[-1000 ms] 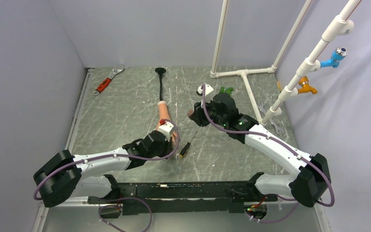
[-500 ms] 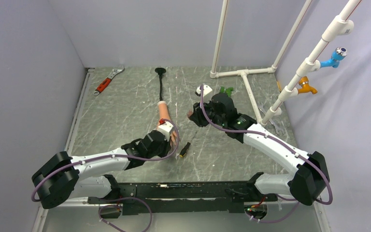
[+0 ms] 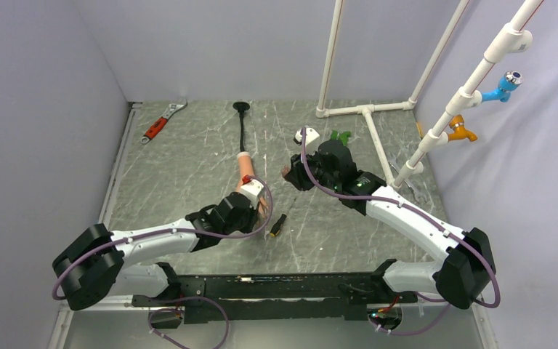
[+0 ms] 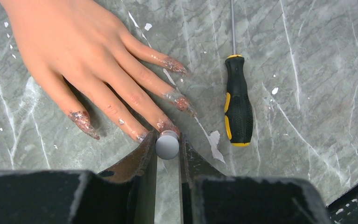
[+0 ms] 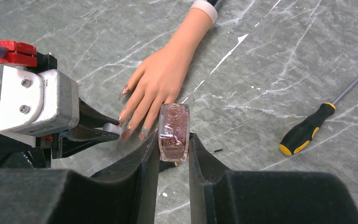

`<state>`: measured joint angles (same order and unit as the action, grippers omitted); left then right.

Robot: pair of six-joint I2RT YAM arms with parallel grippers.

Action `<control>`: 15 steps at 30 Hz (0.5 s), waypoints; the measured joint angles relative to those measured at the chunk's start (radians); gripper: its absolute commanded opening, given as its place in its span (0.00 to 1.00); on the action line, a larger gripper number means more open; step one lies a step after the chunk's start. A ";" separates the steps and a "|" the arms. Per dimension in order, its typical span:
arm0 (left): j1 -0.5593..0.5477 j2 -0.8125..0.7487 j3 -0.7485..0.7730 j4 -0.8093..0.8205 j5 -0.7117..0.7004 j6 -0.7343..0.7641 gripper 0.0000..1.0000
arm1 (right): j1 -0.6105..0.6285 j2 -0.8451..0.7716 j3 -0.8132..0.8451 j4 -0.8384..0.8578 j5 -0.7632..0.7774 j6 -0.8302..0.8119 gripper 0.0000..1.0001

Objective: Paint the nails
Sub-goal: Paint the nail polish on the nail.

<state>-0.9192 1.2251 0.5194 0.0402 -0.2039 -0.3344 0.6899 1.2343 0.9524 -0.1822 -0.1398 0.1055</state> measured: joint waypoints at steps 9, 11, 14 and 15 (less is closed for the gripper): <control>0.021 0.031 0.022 0.000 0.001 0.008 0.00 | 0.000 0.000 0.000 0.001 0.000 0.000 0.00; 0.022 0.037 0.029 0.000 0.001 0.009 0.00 | 0.000 0.000 0.000 0.002 0.000 0.000 0.00; 0.023 0.039 0.033 0.001 0.001 0.011 0.00 | 0.000 0.000 0.000 0.004 0.000 0.000 0.00; 0.023 0.039 0.033 0.000 0.001 0.012 0.00 | 0.000 0.000 0.000 0.004 0.000 0.000 0.00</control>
<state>-0.8959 1.2636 0.5522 0.0406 -0.2031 -0.3225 0.6899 1.2343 0.9524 -0.1780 -0.1394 0.1055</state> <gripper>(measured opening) 0.208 0.268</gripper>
